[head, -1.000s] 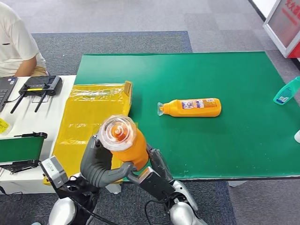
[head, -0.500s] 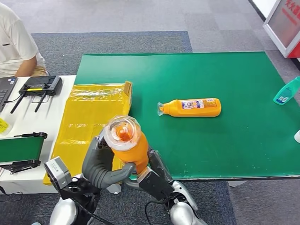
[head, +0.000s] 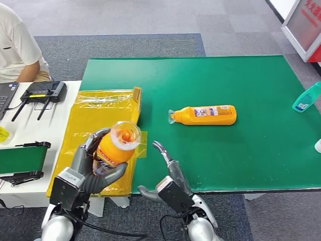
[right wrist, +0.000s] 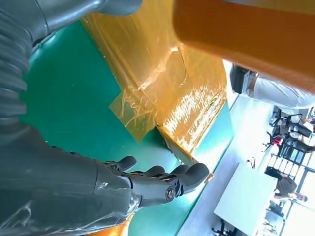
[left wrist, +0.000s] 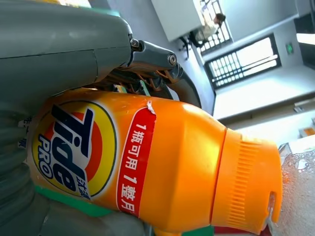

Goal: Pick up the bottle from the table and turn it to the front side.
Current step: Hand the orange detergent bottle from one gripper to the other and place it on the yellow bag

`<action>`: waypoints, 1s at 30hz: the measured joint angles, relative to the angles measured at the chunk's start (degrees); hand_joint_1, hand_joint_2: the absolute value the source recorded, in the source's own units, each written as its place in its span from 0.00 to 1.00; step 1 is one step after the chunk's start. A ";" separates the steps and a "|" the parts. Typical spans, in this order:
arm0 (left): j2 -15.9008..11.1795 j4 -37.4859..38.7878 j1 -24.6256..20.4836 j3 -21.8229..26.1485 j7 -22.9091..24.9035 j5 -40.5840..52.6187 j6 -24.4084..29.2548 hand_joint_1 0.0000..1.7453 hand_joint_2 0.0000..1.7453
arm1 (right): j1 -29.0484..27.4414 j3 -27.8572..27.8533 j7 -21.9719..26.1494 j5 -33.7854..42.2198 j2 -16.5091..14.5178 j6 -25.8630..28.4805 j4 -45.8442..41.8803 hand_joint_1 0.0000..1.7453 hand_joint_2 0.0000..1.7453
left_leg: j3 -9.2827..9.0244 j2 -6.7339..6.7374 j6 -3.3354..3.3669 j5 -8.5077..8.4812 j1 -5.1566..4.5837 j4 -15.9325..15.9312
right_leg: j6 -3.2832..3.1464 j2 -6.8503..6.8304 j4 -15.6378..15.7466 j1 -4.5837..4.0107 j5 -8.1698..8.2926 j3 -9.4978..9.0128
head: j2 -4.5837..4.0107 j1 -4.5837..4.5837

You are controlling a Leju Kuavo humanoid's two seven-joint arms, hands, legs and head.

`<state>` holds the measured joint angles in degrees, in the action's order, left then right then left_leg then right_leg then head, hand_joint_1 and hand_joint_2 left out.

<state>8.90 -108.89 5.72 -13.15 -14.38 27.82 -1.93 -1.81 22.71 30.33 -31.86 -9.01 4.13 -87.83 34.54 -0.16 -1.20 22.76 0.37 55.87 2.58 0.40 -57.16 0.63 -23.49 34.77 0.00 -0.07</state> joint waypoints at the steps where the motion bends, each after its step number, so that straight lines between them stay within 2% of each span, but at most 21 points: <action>1: 0.01 0.00 -0.30 0.66 0.12 0.24 0.04 1.00 1.00 | -0.02 -0.19 0.03 -0.01 -0.01 -0.05 -0.06 0.00 1.00 | 0.00 0.00 0.00 -0.01 0.00 0.00 | 0.00 0.00 0.00 0.00 0.01 -0.01 | 0.00 0.00; 21: 0.05 0.03 -0.79 3.01 0.97 1.94 0.41 1.00 1.00 | -0.21 -1.37 0.21 -0.02 -0.15 -0.21 -0.34 0.00 1.00 | 0.00 0.00 0.01 0.00 0.00 0.00 | 0.00 0.00 0.00 0.00 0.00 0.00 | 0.00 0.01; 25: -0.52 2.11 -3.08 5.49 3.34 8.90 1.81 1.00 1.00 | -0.07 -1.45 0.61 0.02 -0.15 -0.69 -0.34 0.00 1.00 | 0.00 0.00 0.00 -0.02 0.00 0.00 | 0.00 0.00 0.00 0.00 0.01 0.00 | 0.00 -0.01; 30: -1.62 8.65 -6.78 9.42 2.89 13.12 -1.26 1.00 1.00 | 0.28 -1.61 1.31 0.71 -0.15 -1.76 -0.96 0.00 1.00 | -0.01 0.00 -0.04 -0.08 0.00 0.00 | -0.01 0.00 -0.01 -0.03 0.03 0.01 | 0.00 0.00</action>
<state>7.28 -100.24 -1.07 -3.73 -11.49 40.95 -3.19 -1.53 21.10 31.63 -31.15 -9.16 2.37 -88.79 34.53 -0.16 -1.24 22.68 0.37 55.87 2.56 0.40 -57.17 0.61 -23.46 34.78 0.00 -0.08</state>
